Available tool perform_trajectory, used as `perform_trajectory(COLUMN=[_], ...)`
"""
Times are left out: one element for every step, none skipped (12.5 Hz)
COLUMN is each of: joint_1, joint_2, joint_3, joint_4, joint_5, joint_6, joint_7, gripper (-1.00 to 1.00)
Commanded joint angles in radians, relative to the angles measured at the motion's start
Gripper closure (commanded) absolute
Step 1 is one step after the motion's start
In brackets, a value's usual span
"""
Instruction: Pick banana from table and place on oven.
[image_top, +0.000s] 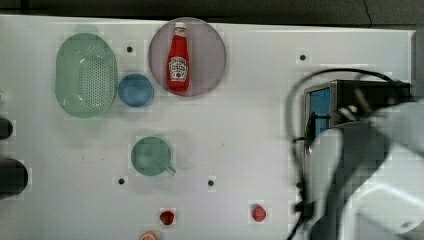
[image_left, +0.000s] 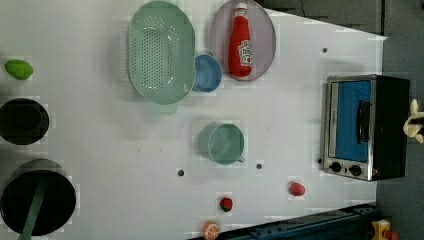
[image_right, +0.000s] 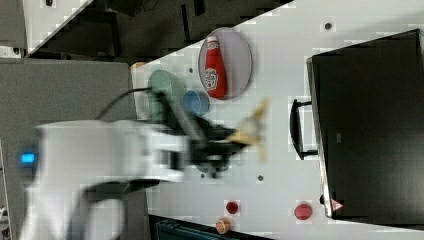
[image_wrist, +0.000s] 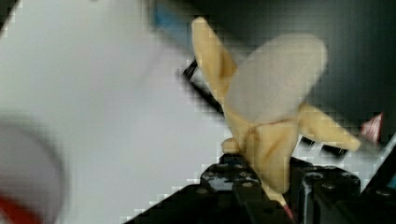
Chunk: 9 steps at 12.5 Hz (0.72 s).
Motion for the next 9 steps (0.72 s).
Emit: perform_trajectory(joint_1=[-0.031, -0.031, -0.031, -0.031, -0.031, -0.031, -0.031, -0.03, -0.03], joint_2=[0.019, 0.047, 0.071, 0.086, 0.094, 0.1, 0.102, 0.101, 0.101], joint_3=[-0.098, -0.123, -0.135, -0.139, -0.137, -0.136, -0.136, -0.134, -0.133], joint_4=[0.006, 0.006, 0.006, 0.006, 0.006, 0.006, 0.006, 0.006, 0.006], joint_5=[0.005, 0.007, 0.007, 0.007, 0.008, 0.008, 0.008, 0.009, 0.009], joint_6=[0.082, 0.124, 0.162, 0.173, 0.171, 0.175, 0.18, 0.18, 0.174], joint_7=[-0.377, -0.441, -0.485, -0.509, -0.511, -0.511, -0.511, -0.51, -0.511], gripper=[0.62, 0.62, 0.62, 0.62, 0.55, 0.35, 0.14, -0.1, -0.32])
